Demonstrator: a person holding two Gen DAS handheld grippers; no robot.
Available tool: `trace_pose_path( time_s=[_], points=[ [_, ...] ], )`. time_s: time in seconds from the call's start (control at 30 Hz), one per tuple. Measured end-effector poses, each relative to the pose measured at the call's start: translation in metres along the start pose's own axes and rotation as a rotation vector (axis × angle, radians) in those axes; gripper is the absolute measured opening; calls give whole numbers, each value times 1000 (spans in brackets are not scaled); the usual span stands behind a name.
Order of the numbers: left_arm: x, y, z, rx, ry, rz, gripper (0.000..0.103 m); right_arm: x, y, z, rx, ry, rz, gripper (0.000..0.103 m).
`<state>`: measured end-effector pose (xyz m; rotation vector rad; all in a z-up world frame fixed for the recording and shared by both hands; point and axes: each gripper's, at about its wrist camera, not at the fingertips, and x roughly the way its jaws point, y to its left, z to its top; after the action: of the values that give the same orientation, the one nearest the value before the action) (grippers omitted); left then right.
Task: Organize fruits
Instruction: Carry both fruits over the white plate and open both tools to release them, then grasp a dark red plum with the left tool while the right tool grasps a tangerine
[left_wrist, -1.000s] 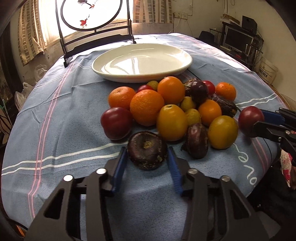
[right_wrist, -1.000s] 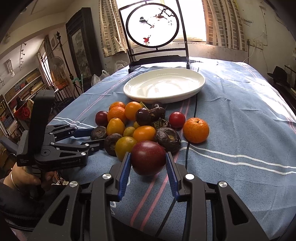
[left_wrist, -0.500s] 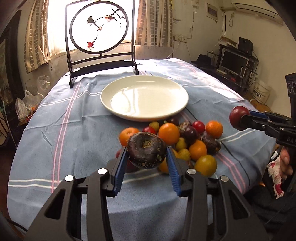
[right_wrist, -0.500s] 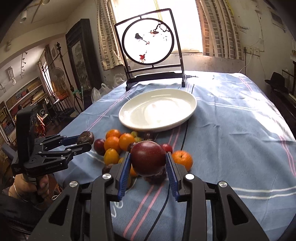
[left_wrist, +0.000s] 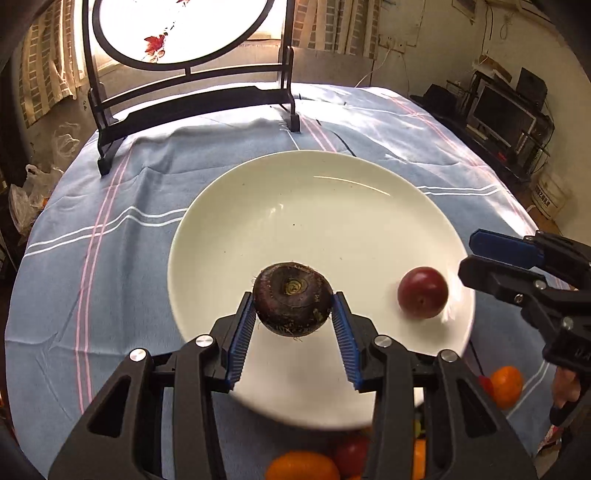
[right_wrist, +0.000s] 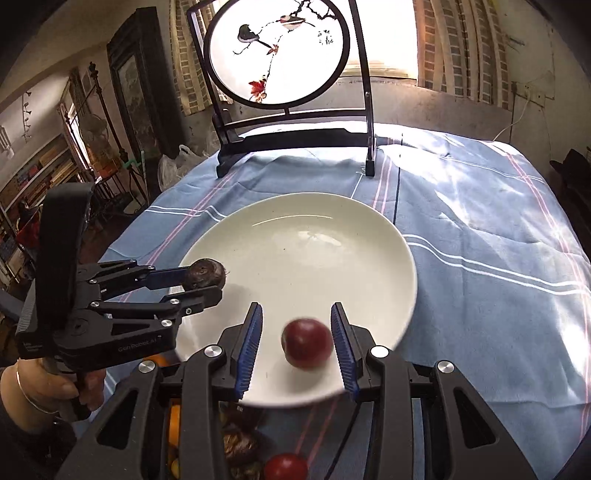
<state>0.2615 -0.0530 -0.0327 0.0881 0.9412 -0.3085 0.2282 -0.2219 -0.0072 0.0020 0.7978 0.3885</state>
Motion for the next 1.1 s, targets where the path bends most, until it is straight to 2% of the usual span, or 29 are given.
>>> trace_pose_path(
  time_s=[0.03, 0.07, 0.1, 0.13, 0.27, 0.37, 0.47, 0.6, 0.7, 0.8, 0.9, 0.97, 1.07, 1.1],
  points=[
    [8, 1, 8, -5, 15, 1, 48, 6, 0, 6, -5, -9, -14, 39],
    [13, 2, 14, -8, 22, 4, 59, 11, -2, 11, -7, -13, -32, 45],
    [13, 5, 19, -14, 14, 19, 65, 11, -3, 14, 1, -21, -49, 50],
    [8, 8, 21, -23, -4, 32, 67, 5, -4, 15, 13, -41, -46, 55],
    [-35, 21, 7, -62, -94, 5, 89, -30, -3, -3, -1, -85, -58, 61],
    [-69, 19, -25, -27, -124, 4, 89, -57, -5, -33, -22, -78, -101, 62],
    [-95, 15, -70, 28, -124, 3, 90, -80, -10, -72, -16, -50, -97, 62],
    [-107, 12, -125, 83, -86, 24, 90, -105, -13, -121, 13, -39, -78, 62],
    [-107, 11, -152, 109, -71, 35, 90, -118, -14, -148, 51, -42, -63, 62],
    [-100, 2, -164, 146, -65, 56, 89, -125, -15, -164, 80, -45, -61, 62],
    [-91, -7, -163, 176, -92, 70, 89, -125, -17, -171, 98, -37, -61, 62],
    [-80, -8, -158, 175, -82, 74, 89, -122, -16, -173, 100, -27, -70, 62],
    [-69, -2, -149, 128, -22, -15, 86, -117, -13, -175, 87, -16, -63, 61],
    [-68, -1, -149, 126, -10, -46, 76, -116, -13, -175, 80, -15, -62, 59]
  ],
)
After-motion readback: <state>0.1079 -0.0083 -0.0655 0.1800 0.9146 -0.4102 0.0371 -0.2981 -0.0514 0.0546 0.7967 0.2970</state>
